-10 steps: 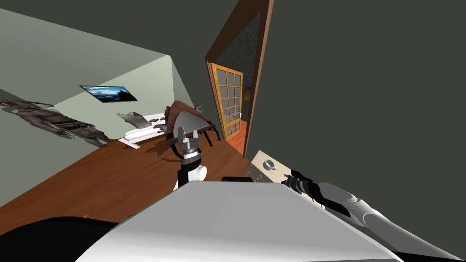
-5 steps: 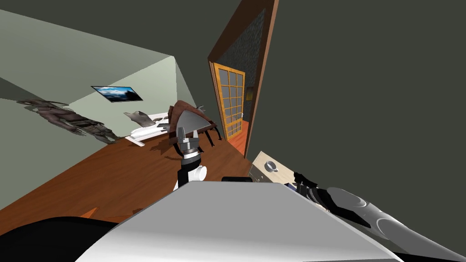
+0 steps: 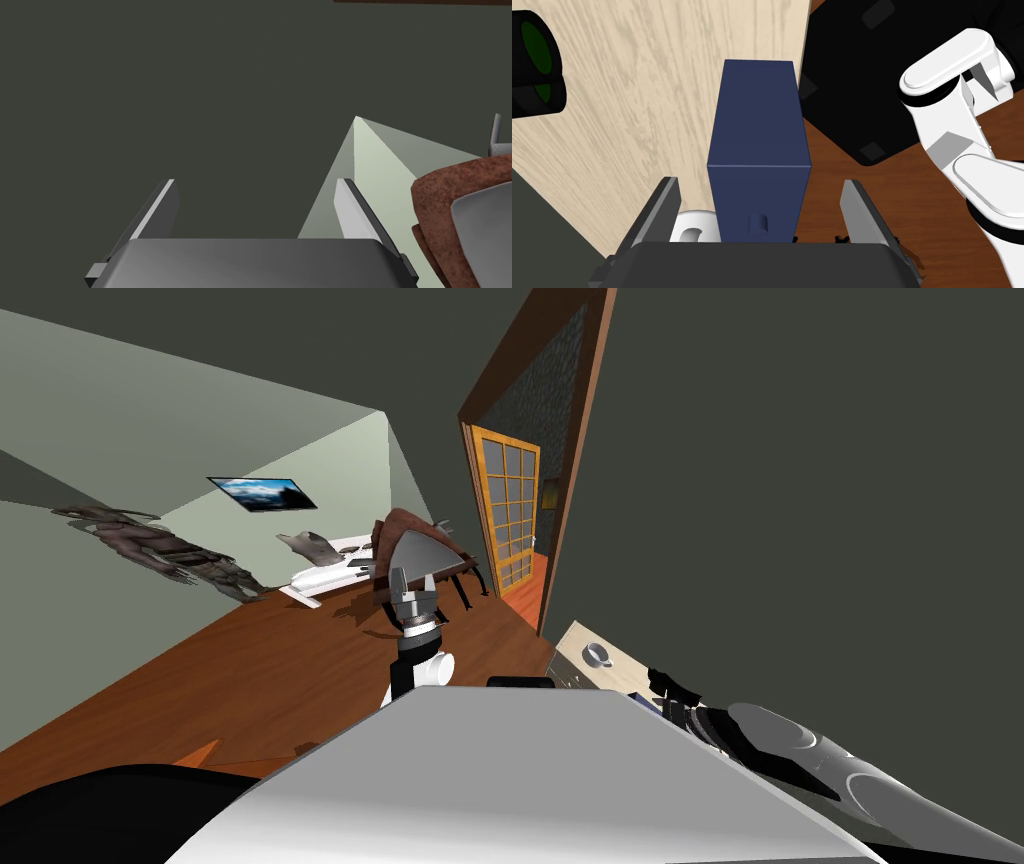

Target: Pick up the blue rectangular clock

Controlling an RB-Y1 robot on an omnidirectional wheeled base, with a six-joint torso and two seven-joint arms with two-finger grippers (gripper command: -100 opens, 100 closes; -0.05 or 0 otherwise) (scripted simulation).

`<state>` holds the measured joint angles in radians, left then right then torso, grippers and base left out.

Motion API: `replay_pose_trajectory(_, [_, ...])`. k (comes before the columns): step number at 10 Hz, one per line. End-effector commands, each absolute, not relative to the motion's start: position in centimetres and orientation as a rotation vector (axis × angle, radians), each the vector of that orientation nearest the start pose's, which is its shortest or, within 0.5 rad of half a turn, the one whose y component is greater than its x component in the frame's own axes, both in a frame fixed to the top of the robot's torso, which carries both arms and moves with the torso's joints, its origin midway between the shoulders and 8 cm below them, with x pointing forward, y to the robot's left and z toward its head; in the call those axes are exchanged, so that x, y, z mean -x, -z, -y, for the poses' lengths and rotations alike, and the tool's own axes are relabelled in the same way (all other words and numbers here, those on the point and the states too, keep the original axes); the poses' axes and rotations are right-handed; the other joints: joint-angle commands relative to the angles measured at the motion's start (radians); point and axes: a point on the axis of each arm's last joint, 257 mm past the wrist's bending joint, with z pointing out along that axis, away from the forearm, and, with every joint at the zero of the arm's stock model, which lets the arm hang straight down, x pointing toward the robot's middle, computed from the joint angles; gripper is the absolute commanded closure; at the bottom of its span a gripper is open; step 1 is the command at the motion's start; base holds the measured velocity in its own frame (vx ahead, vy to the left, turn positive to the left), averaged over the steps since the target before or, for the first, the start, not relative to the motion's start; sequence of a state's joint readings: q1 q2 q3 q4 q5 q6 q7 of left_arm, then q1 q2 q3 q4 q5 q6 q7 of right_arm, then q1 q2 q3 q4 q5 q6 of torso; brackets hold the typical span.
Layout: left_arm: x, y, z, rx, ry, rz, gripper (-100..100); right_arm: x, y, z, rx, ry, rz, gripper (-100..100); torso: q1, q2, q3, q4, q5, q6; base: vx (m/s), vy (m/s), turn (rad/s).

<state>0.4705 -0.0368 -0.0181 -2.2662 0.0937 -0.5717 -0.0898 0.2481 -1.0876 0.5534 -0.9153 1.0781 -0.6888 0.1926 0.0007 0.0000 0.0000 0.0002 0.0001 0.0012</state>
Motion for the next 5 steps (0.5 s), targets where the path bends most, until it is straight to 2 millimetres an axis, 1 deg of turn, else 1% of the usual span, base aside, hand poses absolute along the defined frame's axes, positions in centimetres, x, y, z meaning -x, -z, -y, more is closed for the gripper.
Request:
replay_pose_trajectory(1, [-33.4,-4.0,-28.5,0.648,1.318,-0.483,0,-11.7,52.1,52.9,1.036,-0.158,-2.707,-100,0.000,0.000,0.000,0.000,0.000,0.000,-0.009,-0.012,0.038])
replay_pose_trajectory(3, [-33.4,-4.0,-28.5,0.648,1.318,-0.483,0,-11.1,53.3,52.0,1.021,-0.157,-2.712,-100,-0.001,0.001,0.001,0.000,0.000,0.000,-0.017,-0.019,0.059])
replay_pose_trajectory(4, [-33.4,-4.0,-28.5,0.648,1.318,-0.483,0,-11.3,52.8,52.2,1.026,-0.160,-2.710,-100,-0.001,0.001,0.001,0.000,0.000,0.000,-0.008,-0.008,0.017])
replay_pose_trajectory(5, [-33.4,-4.0,-28.5,0.648,1.318,-0.483,0,-11.3,52.9,52.2,1.025,-0.157,-2.710,100,-0.001,0.001,0.000,0.000,0.000,0.000,0.000,0.000,0.000])
